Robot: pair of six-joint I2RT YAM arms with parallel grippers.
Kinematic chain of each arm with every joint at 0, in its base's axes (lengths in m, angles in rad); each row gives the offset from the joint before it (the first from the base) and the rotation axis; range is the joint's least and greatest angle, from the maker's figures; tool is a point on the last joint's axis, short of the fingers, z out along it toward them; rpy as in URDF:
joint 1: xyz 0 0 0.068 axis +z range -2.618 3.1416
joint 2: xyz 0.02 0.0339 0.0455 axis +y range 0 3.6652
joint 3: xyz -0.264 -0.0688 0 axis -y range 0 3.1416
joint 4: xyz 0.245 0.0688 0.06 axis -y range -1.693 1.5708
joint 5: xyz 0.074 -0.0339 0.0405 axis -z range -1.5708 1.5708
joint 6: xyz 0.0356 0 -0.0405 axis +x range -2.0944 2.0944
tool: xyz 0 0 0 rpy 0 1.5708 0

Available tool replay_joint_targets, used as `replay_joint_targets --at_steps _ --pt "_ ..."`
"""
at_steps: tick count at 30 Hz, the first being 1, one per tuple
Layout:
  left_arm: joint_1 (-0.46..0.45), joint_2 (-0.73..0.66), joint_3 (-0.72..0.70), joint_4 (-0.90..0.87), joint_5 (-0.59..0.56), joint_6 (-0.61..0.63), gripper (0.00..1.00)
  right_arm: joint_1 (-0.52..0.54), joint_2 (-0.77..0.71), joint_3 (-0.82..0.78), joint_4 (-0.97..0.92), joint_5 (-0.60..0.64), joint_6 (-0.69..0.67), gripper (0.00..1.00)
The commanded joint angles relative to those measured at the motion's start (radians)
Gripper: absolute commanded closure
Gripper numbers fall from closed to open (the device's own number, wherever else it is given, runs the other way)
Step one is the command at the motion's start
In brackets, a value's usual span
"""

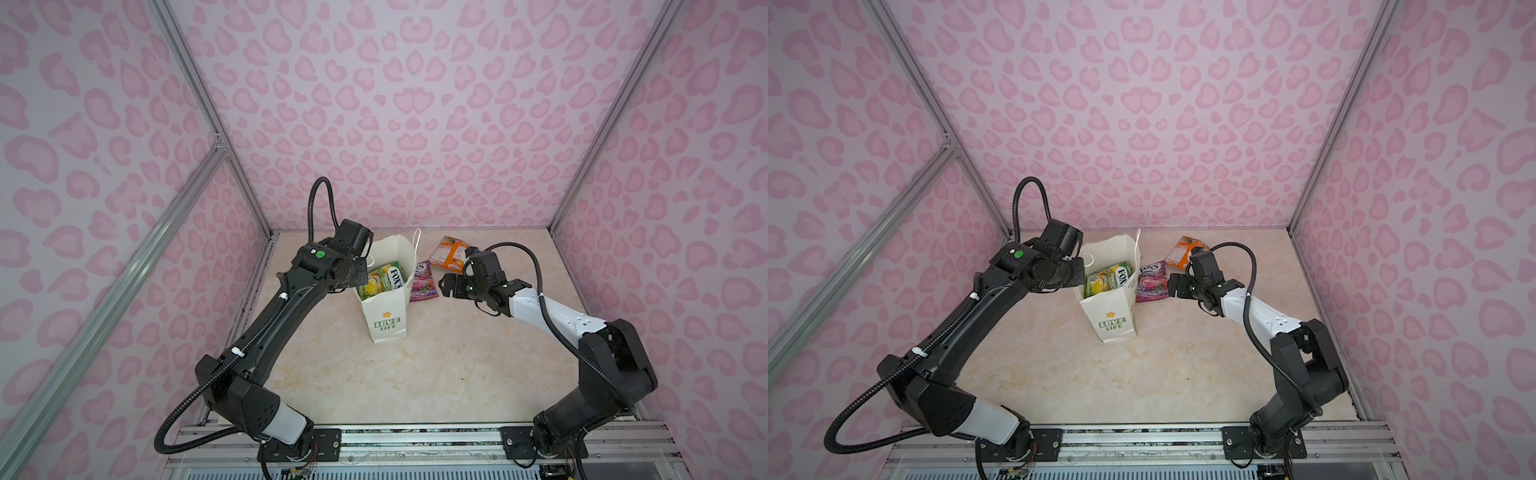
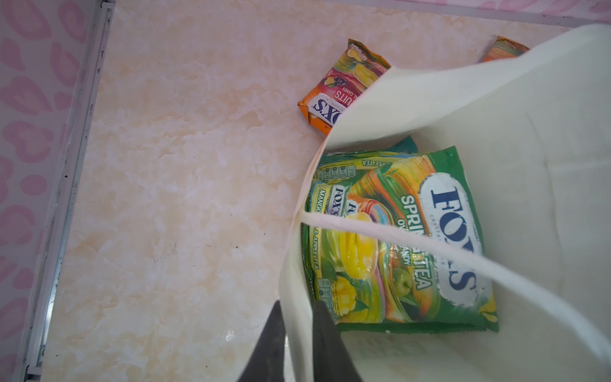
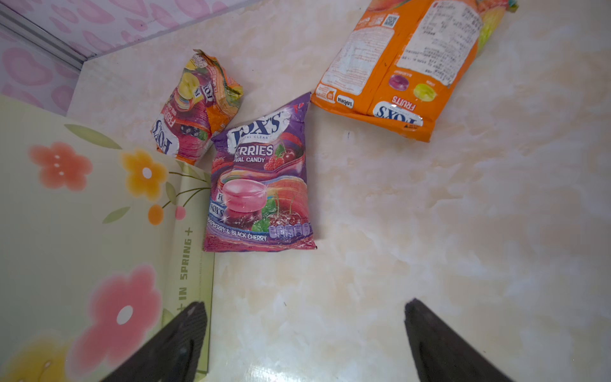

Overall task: Place the snacks into the paper bag
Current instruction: Pick up the snack from the top-center of the table.

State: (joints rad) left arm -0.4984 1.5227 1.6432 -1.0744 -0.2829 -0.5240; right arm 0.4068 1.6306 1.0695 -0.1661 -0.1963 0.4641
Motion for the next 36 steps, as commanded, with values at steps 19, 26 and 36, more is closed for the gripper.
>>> replay_joint_targets --at_steps 19,26,36 --pt "0.001 -0.015 -0.03 0.045 0.028 0.07 0.97 -0.013 0.262 0.055 0.161 -0.146 0.05 0.11" --pt "0.017 -0.067 -0.118 0.094 0.057 0.079 0.97 -0.004 0.351 0.122 0.174 -0.202 0.06 0.11" --pt "0.093 -0.146 -0.18 0.174 0.214 0.075 0.97 0.031 0.428 0.203 0.167 -0.224 0.085 0.19"
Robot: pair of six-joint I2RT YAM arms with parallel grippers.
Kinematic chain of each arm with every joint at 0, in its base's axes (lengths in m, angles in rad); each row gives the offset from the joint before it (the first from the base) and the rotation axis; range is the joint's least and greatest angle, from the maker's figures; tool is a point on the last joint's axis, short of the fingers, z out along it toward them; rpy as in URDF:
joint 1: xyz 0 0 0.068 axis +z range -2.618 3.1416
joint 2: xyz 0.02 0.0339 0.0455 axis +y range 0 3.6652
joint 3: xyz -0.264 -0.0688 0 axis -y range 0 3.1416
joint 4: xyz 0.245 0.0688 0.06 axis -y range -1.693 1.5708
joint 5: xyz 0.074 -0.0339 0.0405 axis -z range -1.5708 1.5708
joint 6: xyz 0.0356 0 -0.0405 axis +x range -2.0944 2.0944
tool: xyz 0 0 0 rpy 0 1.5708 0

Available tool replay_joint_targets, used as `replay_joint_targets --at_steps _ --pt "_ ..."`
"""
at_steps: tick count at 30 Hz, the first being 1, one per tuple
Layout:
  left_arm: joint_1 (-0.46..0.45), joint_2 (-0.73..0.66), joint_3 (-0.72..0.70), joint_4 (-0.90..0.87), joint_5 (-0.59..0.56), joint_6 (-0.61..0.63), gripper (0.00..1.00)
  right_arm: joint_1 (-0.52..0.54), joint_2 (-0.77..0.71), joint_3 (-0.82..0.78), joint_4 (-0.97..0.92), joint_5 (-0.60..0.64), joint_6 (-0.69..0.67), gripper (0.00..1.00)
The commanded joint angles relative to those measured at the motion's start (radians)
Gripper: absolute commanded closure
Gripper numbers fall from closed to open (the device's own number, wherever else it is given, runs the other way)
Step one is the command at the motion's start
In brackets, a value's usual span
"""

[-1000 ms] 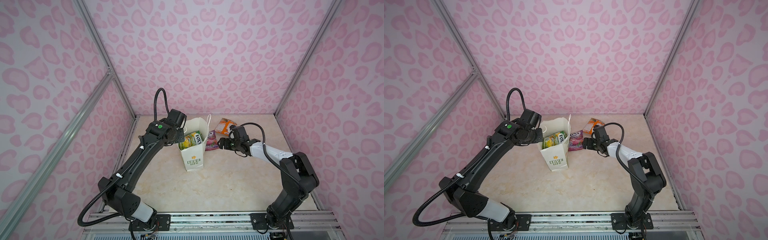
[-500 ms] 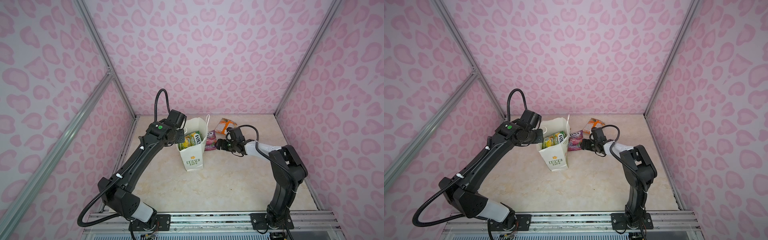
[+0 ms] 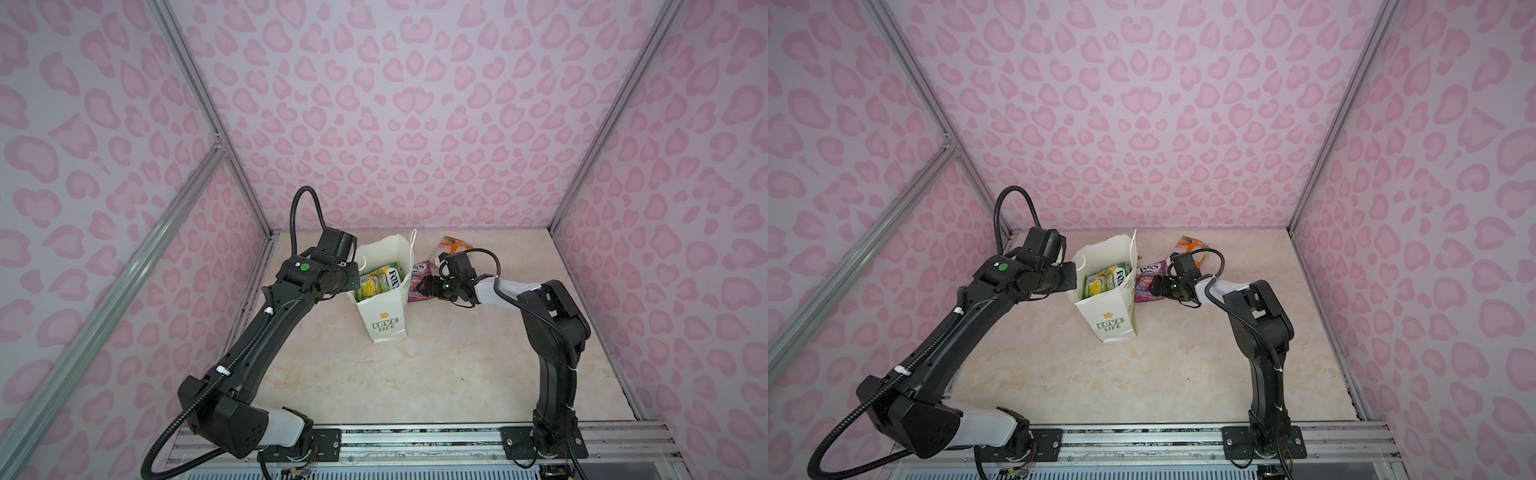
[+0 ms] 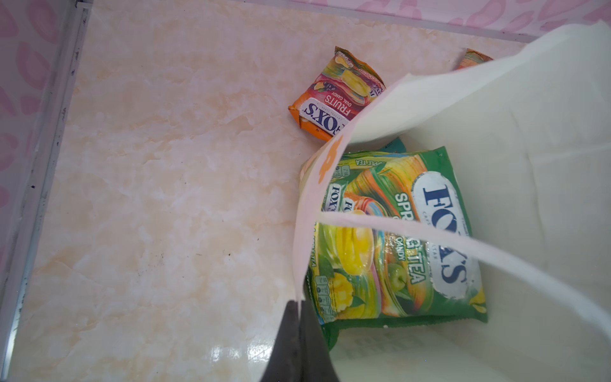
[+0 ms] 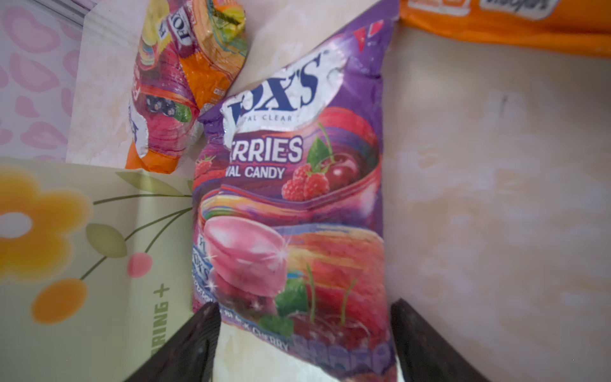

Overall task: Place the snacks into the paper bag
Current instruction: Pick up the snack from the top-center of the table.

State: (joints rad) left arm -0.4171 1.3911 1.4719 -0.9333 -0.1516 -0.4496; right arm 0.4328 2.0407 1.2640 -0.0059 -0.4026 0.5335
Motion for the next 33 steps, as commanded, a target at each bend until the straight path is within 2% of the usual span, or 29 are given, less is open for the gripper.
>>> replay_joint_targets --at_steps 1,6,13,16,26,33 --pt "0.016 -0.017 -0.012 0.036 0.096 0.001 0.97 0.007 0.024 0.012 0.009 -0.018 0.019 0.2" --pt "0.022 -0.031 -0.026 0.065 0.154 0.0 0.97 0.012 0.046 0.023 0.018 -0.024 0.034 0.32" --pt "0.045 -0.048 -0.047 0.103 0.223 -0.009 0.97 0.011 0.047 0.004 0.031 -0.028 0.038 0.64" --pt "0.055 -0.045 -0.05 0.108 0.246 -0.01 0.97 0.011 0.021 -0.016 0.038 -0.016 0.038 0.74" --pt "0.059 -0.044 -0.053 0.11 0.25 -0.009 0.97 0.009 -0.089 -0.103 0.064 -0.012 0.049 0.97" --pt "0.06 -0.045 -0.055 0.111 0.257 -0.008 0.97 0.01 -0.178 -0.16 0.057 -0.004 0.046 1.0"
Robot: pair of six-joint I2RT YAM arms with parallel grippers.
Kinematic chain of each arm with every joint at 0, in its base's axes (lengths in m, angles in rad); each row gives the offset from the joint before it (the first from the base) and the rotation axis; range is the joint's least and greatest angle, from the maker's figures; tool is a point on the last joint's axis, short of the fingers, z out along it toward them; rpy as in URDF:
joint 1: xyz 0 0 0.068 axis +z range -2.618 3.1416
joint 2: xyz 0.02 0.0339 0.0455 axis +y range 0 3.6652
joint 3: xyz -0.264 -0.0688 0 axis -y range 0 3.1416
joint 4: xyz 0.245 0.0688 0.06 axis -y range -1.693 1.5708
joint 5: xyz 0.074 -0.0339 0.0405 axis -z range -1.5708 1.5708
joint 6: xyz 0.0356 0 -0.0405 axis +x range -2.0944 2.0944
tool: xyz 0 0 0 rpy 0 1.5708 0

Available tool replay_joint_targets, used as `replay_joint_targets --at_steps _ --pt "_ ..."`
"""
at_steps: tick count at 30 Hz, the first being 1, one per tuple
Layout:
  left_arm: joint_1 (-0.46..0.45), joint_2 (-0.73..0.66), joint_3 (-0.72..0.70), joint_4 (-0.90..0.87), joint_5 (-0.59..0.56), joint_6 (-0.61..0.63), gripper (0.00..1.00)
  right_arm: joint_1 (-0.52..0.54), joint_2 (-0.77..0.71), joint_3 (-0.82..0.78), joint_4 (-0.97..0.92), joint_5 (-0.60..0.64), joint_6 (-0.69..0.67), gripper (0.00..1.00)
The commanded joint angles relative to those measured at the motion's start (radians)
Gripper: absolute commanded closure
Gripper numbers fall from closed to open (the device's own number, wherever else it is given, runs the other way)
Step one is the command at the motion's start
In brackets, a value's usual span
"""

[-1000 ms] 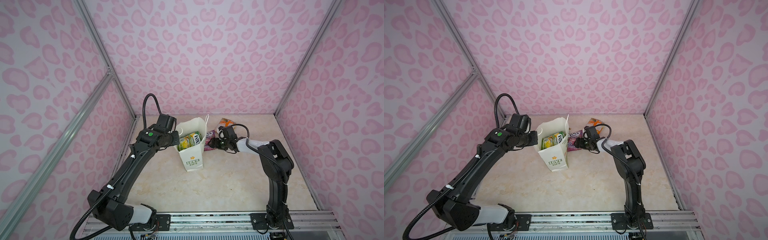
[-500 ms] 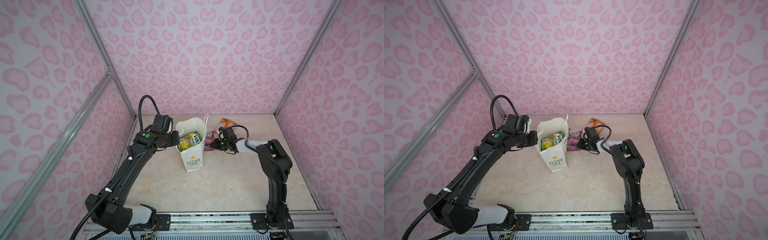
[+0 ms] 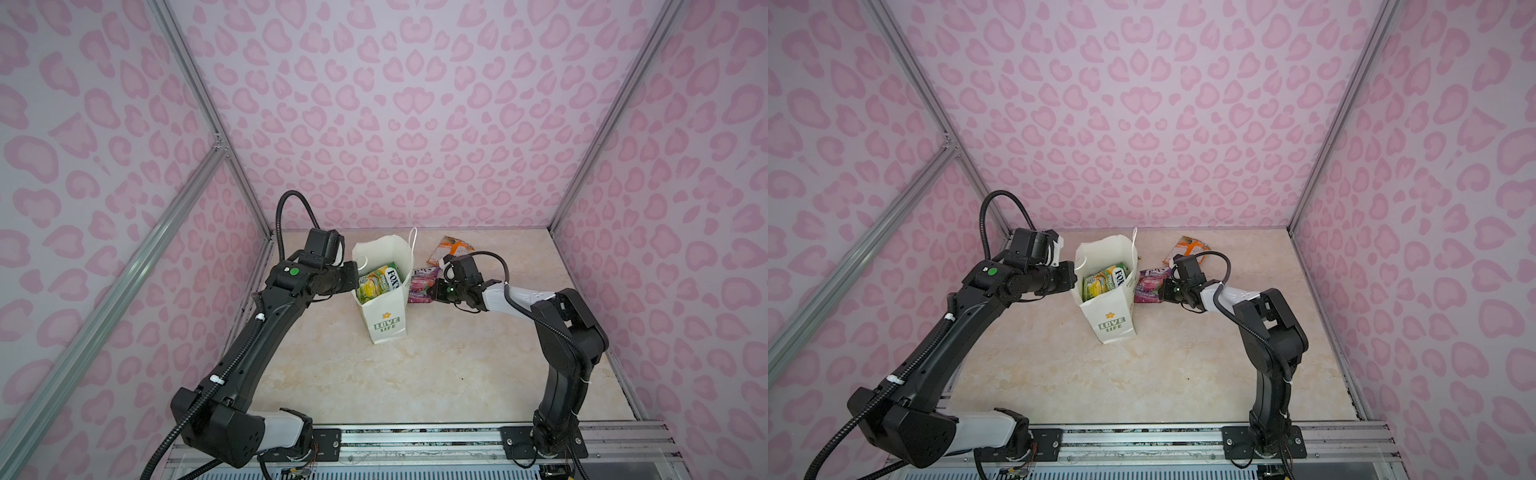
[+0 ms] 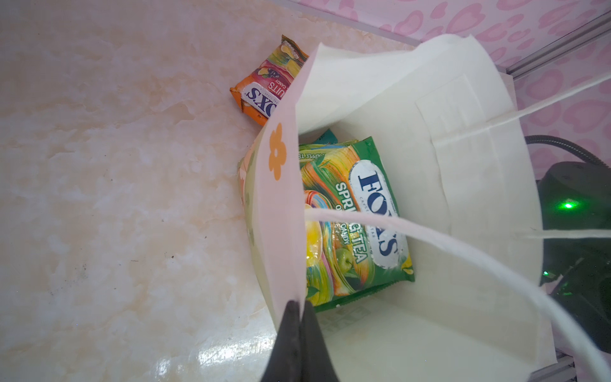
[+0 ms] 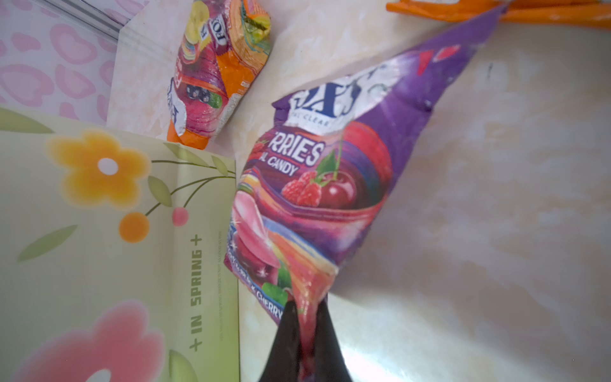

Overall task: Place the snacks into the paper bag
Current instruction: Pick up the snack from the top-center of the table.

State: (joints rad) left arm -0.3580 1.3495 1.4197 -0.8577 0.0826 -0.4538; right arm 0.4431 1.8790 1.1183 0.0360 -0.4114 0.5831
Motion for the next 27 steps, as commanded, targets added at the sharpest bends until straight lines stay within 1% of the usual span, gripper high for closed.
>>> replay_joint_targets --at_steps 1,8,12,16,19,27 --pt "-0.001 -0.002 -0.002 0.036 0.025 -0.004 0.97 0.0 -0.032 -0.023 0.013 0.005 -0.003 1.0" --pt "0.0 0.005 -0.003 0.034 0.025 -0.002 0.97 -0.006 -0.166 -0.093 -0.028 0.029 -0.02 1.0" --pt "0.0 0.004 -0.004 0.036 0.026 -0.003 0.97 -0.025 -0.231 -0.139 -0.022 -0.004 -0.004 1.0" --pt "0.001 0.005 -0.004 0.037 0.028 -0.003 0.97 -0.026 -0.312 -0.166 -0.059 0.045 -0.019 1.0" --pt "0.001 0.004 -0.005 0.036 0.023 -0.003 0.97 -0.03 -0.363 -0.175 -0.073 0.059 -0.019 1.0" --pt "-0.001 0.003 -0.005 0.035 0.027 -0.002 0.97 -0.032 -0.484 -0.16 -0.153 0.123 -0.029 1.0"
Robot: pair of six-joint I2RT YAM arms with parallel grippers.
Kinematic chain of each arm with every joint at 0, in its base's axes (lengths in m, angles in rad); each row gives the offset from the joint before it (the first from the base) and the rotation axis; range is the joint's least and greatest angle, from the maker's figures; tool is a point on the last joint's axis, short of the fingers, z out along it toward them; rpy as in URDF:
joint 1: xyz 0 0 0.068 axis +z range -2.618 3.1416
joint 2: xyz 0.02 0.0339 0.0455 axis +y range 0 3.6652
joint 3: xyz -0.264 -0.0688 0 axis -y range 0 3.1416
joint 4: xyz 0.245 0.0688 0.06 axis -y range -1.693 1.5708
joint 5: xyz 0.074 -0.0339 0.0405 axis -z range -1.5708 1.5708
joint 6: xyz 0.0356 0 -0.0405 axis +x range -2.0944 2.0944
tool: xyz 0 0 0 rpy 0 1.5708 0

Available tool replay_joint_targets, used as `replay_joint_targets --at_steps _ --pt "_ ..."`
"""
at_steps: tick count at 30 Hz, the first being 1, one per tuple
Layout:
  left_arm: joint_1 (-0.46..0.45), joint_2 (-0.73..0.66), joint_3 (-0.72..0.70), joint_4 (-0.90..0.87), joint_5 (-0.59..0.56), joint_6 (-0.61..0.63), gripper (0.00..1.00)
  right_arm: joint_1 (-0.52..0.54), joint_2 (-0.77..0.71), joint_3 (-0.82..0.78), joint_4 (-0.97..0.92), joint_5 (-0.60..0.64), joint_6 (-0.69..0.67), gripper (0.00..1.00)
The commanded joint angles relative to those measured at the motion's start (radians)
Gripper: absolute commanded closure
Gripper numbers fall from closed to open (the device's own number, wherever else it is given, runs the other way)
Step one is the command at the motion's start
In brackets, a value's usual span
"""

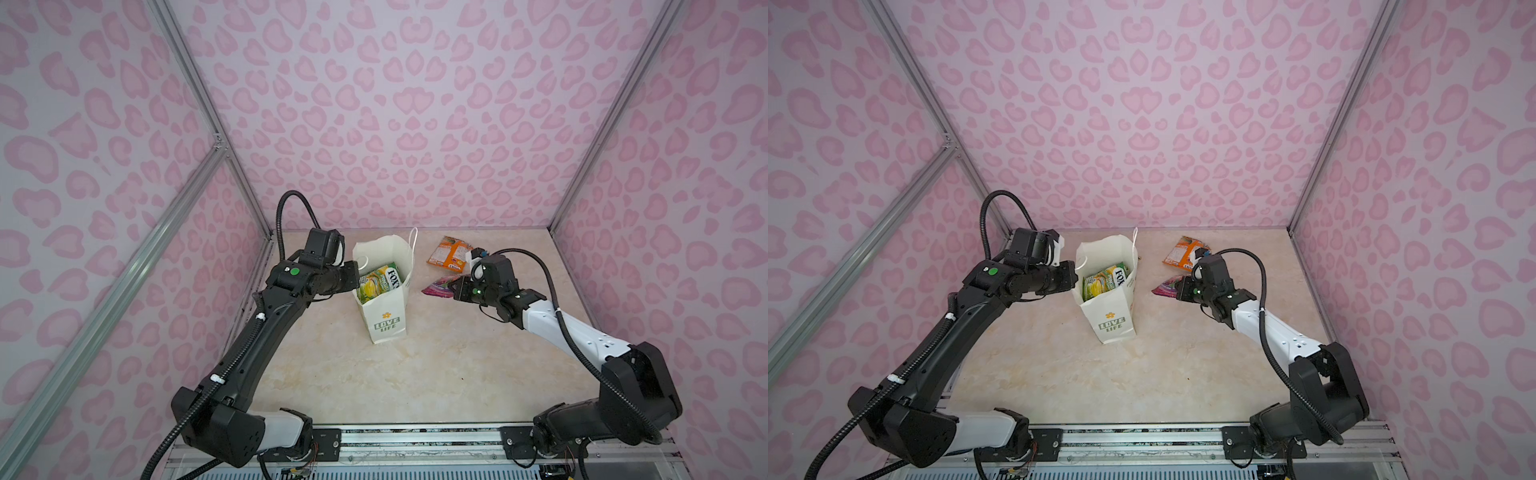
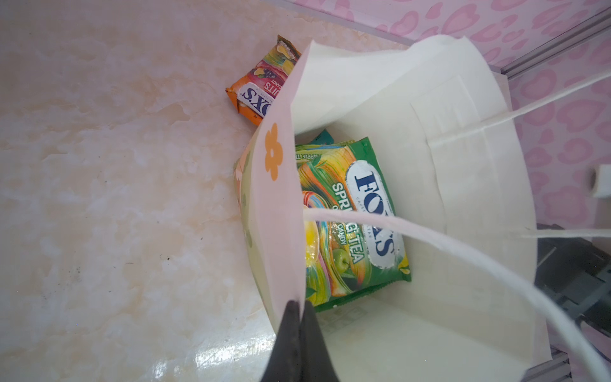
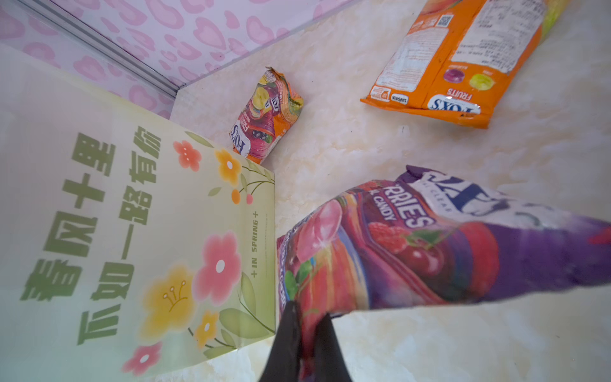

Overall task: Place the snacks into the paper bag
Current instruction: Pick up the snack from the top-center of the table, then place the snack in the paper bag.

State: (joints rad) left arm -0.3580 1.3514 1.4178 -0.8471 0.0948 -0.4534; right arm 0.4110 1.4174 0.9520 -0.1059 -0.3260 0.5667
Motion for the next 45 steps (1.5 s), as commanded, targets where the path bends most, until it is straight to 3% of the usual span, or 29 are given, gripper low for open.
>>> replay_joint_targets --at_steps 1,10,20,28,37,45 --pt "0.0 0.003 -0.003 0.025 0.013 -0.003 0.97 0.0 -0.039 0.011 -0.021 0.046 -0.012 1.0" --pt "0.0 0.013 -0.002 0.021 0.019 -0.004 0.97 0.002 -0.175 0.063 -0.11 0.115 -0.042 1.0" --pt "0.0 0.014 -0.002 0.021 0.025 -0.004 0.97 0.085 -0.234 0.267 -0.178 0.199 -0.119 1.0" --pt "0.0 0.01 -0.002 0.02 0.021 -0.004 0.97 0.199 -0.124 0.56 -0.261 0.256 -0.19 1.0" --pt "0.0 0.015 -0.002 0.018 0.017 -0.004 0.97 0.344 0.013 0.775 -0.227 0.269 -0.241 1.0" --pt "0.0 0.013 -0.002 0.016 0.013 -0.003 0.97 0.393 0.134 0.821 -0.229 0.251 -0.238 1.0"
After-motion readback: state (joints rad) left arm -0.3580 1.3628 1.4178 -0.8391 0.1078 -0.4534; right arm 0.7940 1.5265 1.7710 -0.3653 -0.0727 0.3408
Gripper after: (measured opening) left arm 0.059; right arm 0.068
